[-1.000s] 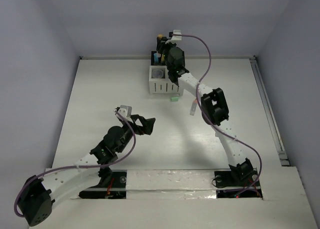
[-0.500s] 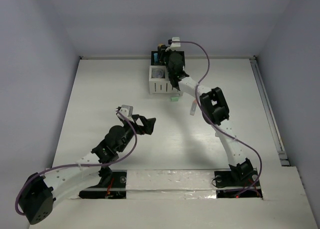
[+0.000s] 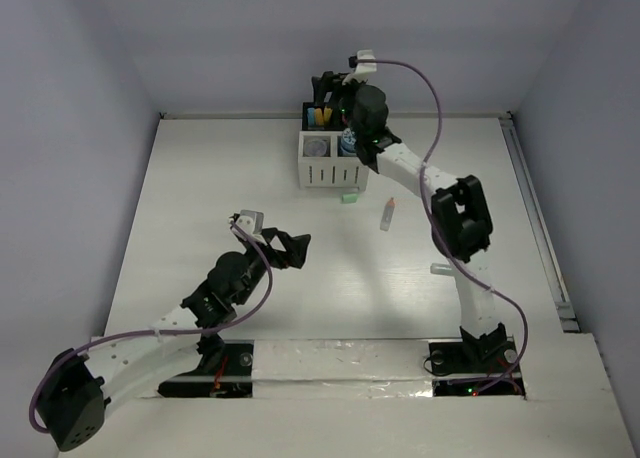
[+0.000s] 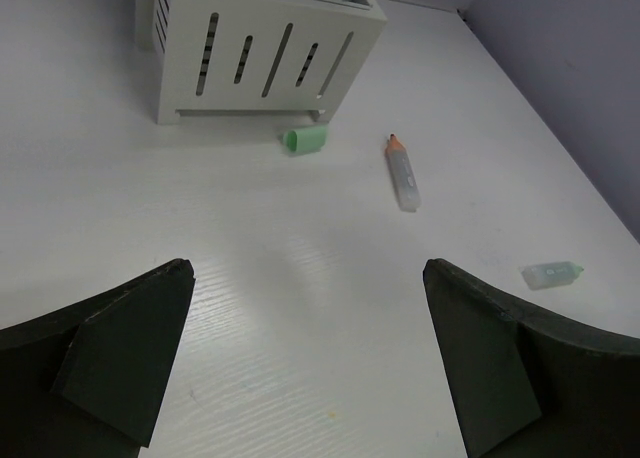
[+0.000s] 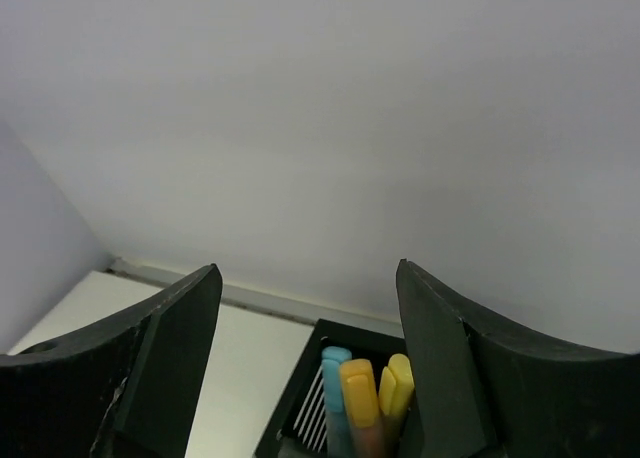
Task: Sort the stationery into containers
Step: Place the pen in the storage box, then pick up the pen from the center of the board.
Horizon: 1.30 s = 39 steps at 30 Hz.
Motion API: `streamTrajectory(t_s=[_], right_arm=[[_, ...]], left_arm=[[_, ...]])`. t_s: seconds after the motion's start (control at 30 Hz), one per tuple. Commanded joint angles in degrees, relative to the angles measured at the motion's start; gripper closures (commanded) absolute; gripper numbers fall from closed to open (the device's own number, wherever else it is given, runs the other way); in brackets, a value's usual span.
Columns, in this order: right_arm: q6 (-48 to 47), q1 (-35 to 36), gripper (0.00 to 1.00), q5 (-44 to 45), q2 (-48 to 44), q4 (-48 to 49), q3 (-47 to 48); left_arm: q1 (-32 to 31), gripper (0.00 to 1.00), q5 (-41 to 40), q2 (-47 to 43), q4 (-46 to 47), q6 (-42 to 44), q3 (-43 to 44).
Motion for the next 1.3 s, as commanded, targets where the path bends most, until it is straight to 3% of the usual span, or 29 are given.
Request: streamTrajectory(t_s=[0.0, 0.1, 0.27, 0.37, 0.5, 0.67, 1.0, 1.17, 1.27], right_arm=[[1.01, 0.33, 0.24, -2.47, -14.10, 0.48, -9.79], [3.21, 0.33, 0.24, -2.39, -25.23, -3.74, -19.05], [8.57, 0.33, 0.25, 4.19, -41.17, -11.12, -44.15], [12.44, 0.33, 0.25, 10.95, -47.68, -21.21, -51.04], [14.64, -1.95, 0.25, 12.47, -52.53, -31.57, -56.77], [15.17, -5.73, 0.17, 11.61, -50.96, -38.46, -58.19], [15.52, -8.38, 0.16, 3.68, -35.76, -40.40, -51.61], [16.75, -8.38, 0.18, 2.54, -30.66, -39.26, -50.19], [16.75, -8.38, 0.29, 2.89, -28.29, -39.35, -49.23]], left_arm=[[-0.14, 0.01, -1.54, -2.51, 1.21, 0.49, 1.00], [-0.14, 0.01, -1.37, -3.57, 0.42, 0.06, 0.83], [0.38, 0.01, -0.67, -4.36, -0.81, -0.39, 0.82], [0.38, 0.01, 1.26, -4.19, -0.72, -0.74, 1.09], [0.38, 0.01, 4.42, -2.53, -0.90, -1.88, 1.88], [0.38, 0.01, 6.02, -1.90, -1.16, -2.58, 2.41], [0.38, 0.01, 5.75, -3.49, -1.86, -2.58, 1.88], [0.38, 0.01, 6.19, -2.52, -1.25, -2.76, 1.88], [0.38, 0.01, 6.81, -1.12, -0.81, -2.76, 2.06]])
